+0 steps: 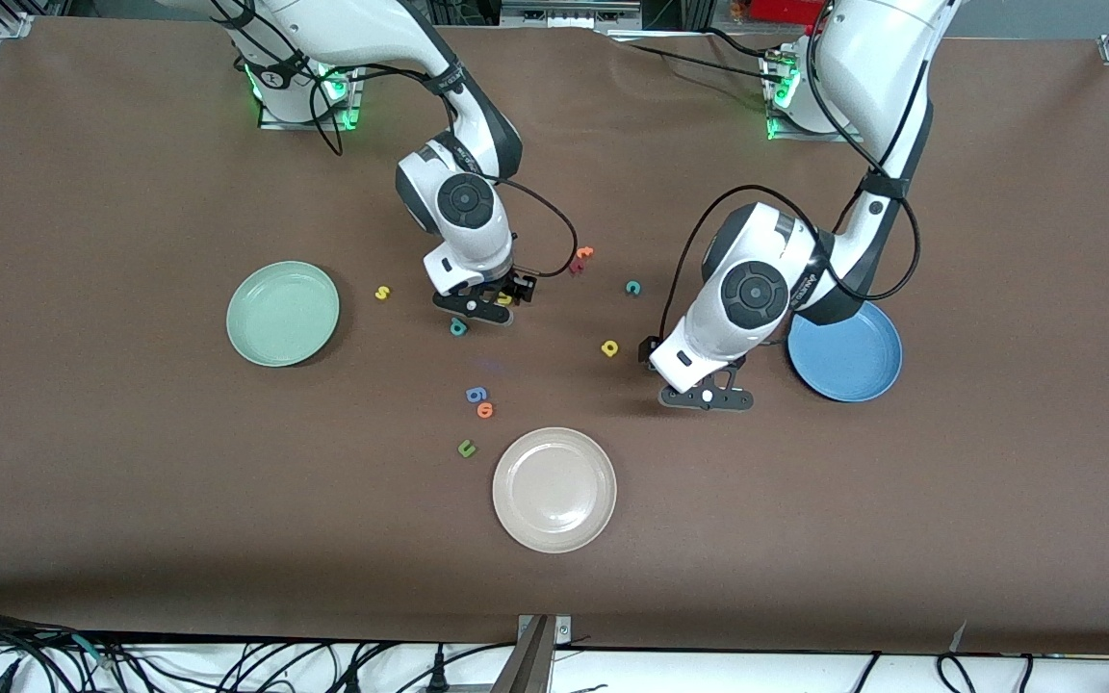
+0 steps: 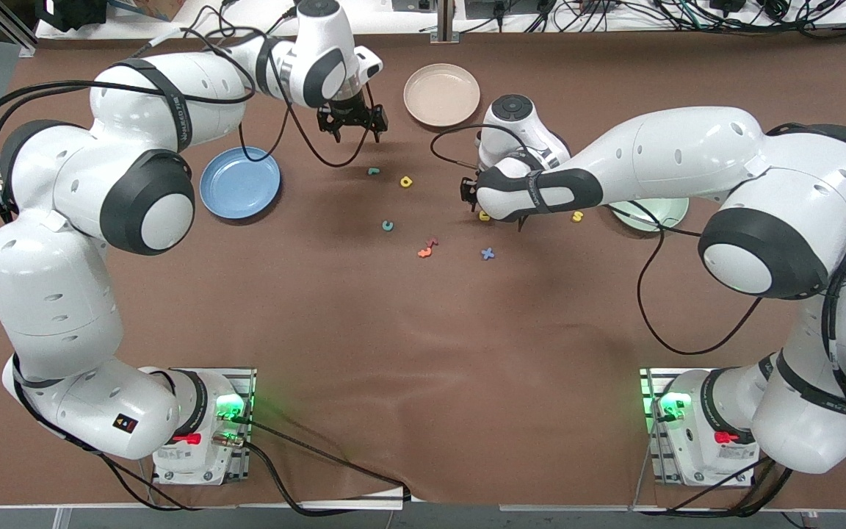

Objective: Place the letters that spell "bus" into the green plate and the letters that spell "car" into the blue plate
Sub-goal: 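Grasp the yellow u with the right gripper while the left gripper grasps the teal letter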

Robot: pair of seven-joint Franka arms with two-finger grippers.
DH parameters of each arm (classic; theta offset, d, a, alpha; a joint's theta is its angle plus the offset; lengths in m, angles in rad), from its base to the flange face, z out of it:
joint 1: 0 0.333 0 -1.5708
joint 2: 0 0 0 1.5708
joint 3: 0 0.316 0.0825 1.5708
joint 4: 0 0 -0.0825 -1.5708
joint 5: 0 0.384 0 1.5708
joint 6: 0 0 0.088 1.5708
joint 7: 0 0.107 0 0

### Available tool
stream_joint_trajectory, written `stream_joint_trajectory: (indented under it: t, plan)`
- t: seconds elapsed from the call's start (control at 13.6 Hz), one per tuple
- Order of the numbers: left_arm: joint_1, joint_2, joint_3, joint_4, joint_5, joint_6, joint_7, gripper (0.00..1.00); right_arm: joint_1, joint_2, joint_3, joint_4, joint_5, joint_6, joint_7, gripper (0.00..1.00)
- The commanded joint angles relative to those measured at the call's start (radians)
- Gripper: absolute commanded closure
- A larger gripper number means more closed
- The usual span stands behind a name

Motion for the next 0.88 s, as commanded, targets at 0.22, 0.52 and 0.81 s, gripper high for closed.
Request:
stream_joint_trajectory:
  t: [0.22, 0.52, 0.81]
  plan:
    - [-0.038, 0.029, 0.002, -0.095, 0.058, 0.139, -0.082, 0.0, 0.006, 0.026, 0.0, 0.001, 0.016, 0.045, 0.008, 0.32]
    - [-0.053, 0.055, 0.002, -0.089, 0.072, 0.137, -0.097, 0.0, 0.006, 0.032, 0.0, 0.002, 0.016, 0.048, 0.007, 0.63]
    - [-0.061, 0.07, 0.002, -0.089, 0.072, 0.139, -0.112, 0.02, 0.006, 0.031, 0.0, 0.002, 0.016, 0.044, 0.008, 1.0]
